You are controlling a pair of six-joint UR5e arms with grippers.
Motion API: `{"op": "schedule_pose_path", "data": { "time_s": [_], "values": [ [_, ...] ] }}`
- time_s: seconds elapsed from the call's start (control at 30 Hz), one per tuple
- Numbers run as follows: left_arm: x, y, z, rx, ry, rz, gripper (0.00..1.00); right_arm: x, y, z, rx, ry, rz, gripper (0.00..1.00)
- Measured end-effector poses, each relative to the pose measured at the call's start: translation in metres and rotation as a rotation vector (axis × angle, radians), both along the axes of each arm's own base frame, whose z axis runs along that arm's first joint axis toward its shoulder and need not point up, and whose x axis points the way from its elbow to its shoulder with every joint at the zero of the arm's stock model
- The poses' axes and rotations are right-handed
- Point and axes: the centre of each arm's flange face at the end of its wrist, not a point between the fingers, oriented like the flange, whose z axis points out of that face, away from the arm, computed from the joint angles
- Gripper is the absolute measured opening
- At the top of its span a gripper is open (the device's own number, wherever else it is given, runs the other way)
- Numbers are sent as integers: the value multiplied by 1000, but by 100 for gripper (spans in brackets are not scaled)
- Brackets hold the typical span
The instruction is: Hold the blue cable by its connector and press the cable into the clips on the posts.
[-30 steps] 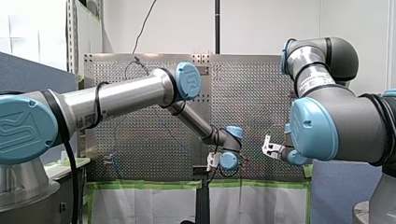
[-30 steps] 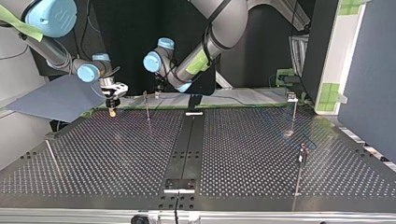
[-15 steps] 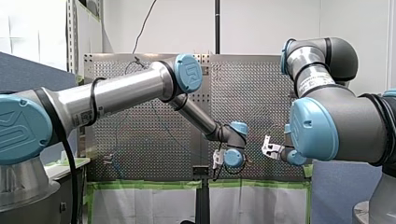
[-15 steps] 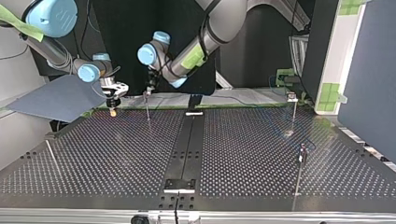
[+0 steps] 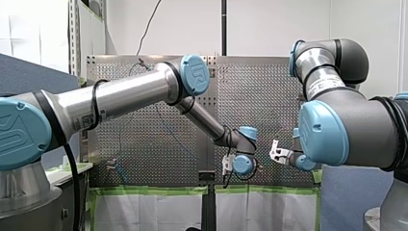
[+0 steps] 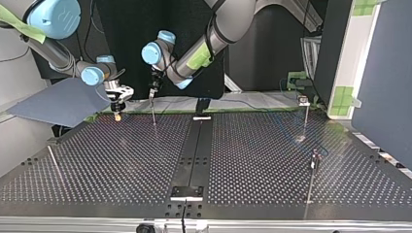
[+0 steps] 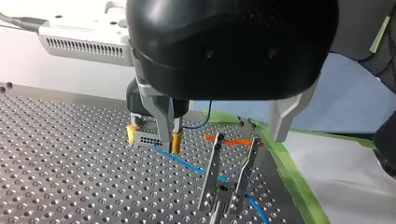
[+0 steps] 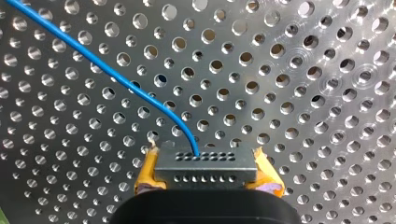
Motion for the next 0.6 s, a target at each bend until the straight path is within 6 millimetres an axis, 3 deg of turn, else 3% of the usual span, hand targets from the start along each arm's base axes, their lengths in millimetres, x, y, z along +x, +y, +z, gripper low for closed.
{"op": "schedule_pose_path", "data": {
  "time_s": [0.6],
  "values": [
    [-9, 4, -10, 9, 8, -1, 99, 1, 1, -2, 3, -1, 3, 0]
  ]
}}
